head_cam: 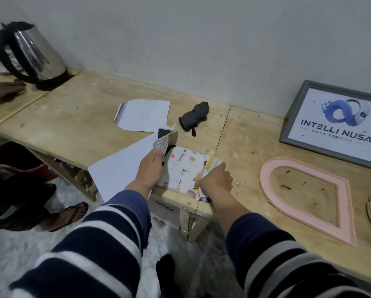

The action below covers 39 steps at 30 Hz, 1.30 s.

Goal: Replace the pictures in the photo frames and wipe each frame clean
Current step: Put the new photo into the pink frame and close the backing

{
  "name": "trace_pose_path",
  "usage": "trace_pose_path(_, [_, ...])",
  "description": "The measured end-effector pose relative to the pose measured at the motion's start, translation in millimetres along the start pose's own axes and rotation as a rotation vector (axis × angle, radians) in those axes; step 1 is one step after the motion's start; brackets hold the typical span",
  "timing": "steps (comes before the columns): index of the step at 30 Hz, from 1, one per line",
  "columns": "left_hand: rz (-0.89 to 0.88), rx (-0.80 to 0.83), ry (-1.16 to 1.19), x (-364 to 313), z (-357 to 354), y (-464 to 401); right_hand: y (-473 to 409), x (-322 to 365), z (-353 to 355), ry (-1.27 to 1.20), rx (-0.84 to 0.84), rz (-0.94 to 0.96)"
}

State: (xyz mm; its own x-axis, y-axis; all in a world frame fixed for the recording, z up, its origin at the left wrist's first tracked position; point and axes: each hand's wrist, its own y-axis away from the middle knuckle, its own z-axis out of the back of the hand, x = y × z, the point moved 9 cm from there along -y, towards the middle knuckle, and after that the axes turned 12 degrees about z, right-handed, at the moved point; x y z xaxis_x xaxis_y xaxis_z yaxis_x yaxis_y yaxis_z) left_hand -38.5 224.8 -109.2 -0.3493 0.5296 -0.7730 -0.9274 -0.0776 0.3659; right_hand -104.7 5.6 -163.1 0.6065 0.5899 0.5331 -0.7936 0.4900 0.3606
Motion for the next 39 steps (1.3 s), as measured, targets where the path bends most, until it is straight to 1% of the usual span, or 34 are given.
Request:
trace_pose_path(3, [0.015,-0.012,0.004,0,3,-4,-1,0,1,-0.082,0.016,-0.054])
trace_pose_path(6, [0.032,-0.023,-0.003,-2,5,-6,-4,-4,7,-0.26,-0.03,-0.089])
trace_pose_path(9, [0.033,-0.017,-0.04,-7,4,-3,-5,-8,14,-0.392,-0.06,-0.067])
trace_pose_path(12, [0.021,-0.021,-0.12,-11,-1,4,-4,-20,27,-0.569,-0.122,-0.1])
trace_pose_path(14, [-0.036,-0.01,-0.174,-18,-9,9,-6,-25,40,-0.577,-0.151,-0.087])
trace_pose_path(17, [-0.134,0.007,-0.248,-27,-23,14,-9,-30,58,-0.522,-0.141,-0.028])
trace_pose_path(20, [-0.179,-0.043,-0.299,-33,-29,14,-9,-40,63,-0.537,-0.122,-0.021])
trace_pose_path(22, [-0.22,-0.095,-0.385,-40,-33,18,-7,-45,63,-0.581,-0.133,0.007])
trace_pose_path(24, [-0.202,-0.157,-0.42,-44,-32,21,-5,-45,61,-0.576,-0.123,0.053])
trace_pose_path(26, [-0.165,-0.179,-0.369,-44,-30,22,-4,-43,58,-0.51,-0.09,0.081])
trace_pose_path(28, [-0.145,-0.143,-0.29,-42,-32,22,-4,-39,49,-0.501,-0.039,0.055])
trace_pose_path(29, [-0.139,-0.097,-0.235,-41,-36,22,-4,-38,43,-0.518,-0.009,0.023])
trace_pose_path(31, [-0.149,-0.008,-0.134,-41,-44,22,0,-32,27,-0.616,0.07,-0.048])
trace_pose_path(33, [-0.182,0.058,-0.112,-45,-53,25,6,-27,9,-0.723,0.175,-0.115])
trace_pose_path(35, [-0.191,0.139,-0.086,-45,-62,27,8,-20,-2,-0.773,0.247,-0.126])
trace_pose_path(37, [-0.141,0.248,-0.023,-38,-69,29,9,-15,-3,-0.81,0.26,-0.137])
trace_pose_path(38, [-0.123,0.285,-0.034,-34,-73,30,8,-15,-1,-0.83,0.245,-0.15])
trace_pose_path(39, [-0.124,0.289,-0.088,-30,-74,29,8,-14,3,-0.833,0.226,-0.164])
